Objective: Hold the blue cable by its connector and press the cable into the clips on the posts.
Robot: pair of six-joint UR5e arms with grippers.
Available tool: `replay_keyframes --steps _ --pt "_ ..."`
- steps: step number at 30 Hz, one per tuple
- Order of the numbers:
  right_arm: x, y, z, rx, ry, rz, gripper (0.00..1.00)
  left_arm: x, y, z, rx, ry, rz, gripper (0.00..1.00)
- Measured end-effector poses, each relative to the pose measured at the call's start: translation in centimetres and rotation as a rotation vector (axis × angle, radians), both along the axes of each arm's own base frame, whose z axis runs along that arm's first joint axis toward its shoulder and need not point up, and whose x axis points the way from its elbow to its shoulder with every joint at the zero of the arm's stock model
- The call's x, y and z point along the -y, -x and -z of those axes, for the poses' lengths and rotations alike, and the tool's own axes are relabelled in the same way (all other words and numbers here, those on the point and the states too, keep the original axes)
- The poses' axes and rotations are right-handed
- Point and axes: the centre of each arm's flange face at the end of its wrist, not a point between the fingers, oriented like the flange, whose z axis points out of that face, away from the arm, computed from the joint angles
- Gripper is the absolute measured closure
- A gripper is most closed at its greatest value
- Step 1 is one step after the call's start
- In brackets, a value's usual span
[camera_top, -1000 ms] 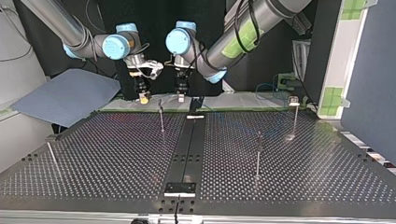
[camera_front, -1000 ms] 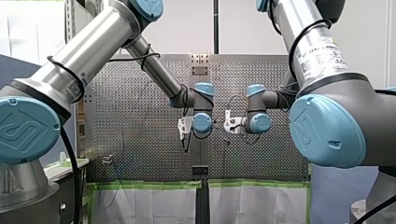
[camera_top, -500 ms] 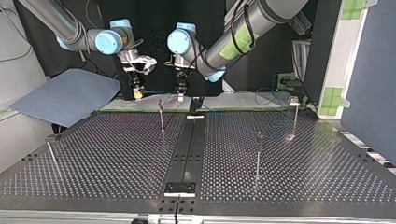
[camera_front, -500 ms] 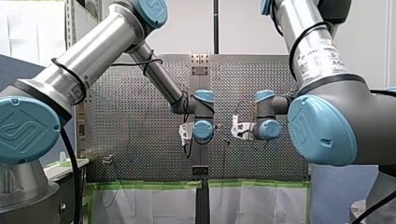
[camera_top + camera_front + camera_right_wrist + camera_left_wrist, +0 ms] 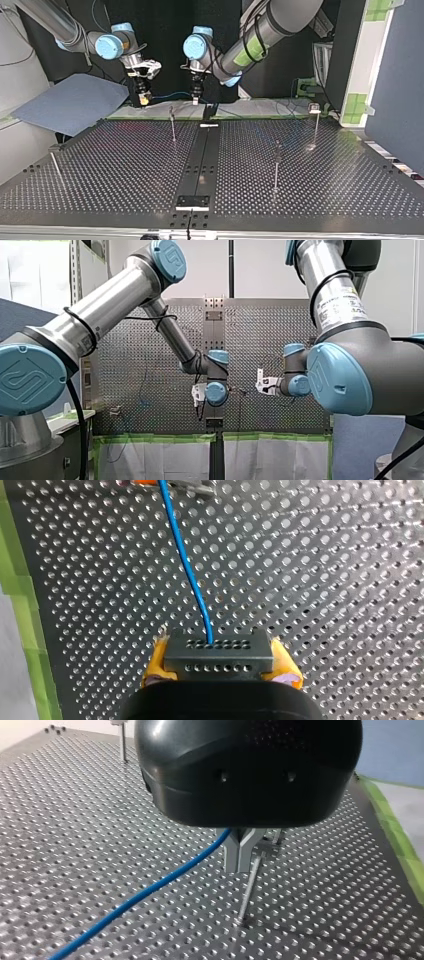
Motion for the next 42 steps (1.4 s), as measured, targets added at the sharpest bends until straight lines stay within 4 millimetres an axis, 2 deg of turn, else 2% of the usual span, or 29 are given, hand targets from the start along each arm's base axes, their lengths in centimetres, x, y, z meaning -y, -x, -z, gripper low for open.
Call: replay_keyframes --steps 11,17,27,34,42 --pt "0.6 0.4 0.2 0.012 0.006 0.004 1.0 -0.1 0.0 1.0 -0.003 -0.006 -0.002 1.0" --pt "1.1 0.9 0.1 0.022 0.008 0.016 1.0 0.2 0.3 2.5 -0.017 -0.017 0.015 1.0" --pt "2.0 1.8 0.2 0.035 0.009 0.034 1.0 1.9 -0.4 1.4 0.002 0.003 0.035 1.0" --pt "3.1 2.2 1.3 0.039 -0.009 0.034 1.0 2.9 -1.2 0.5 0.021 0.026 0.041 1.0" --pt "5.0 3.0 1.0 0.075 -0.006 0.03 1.0 4.4 -1.6 2.8 -0.012 -0.001 0.06 1.0"
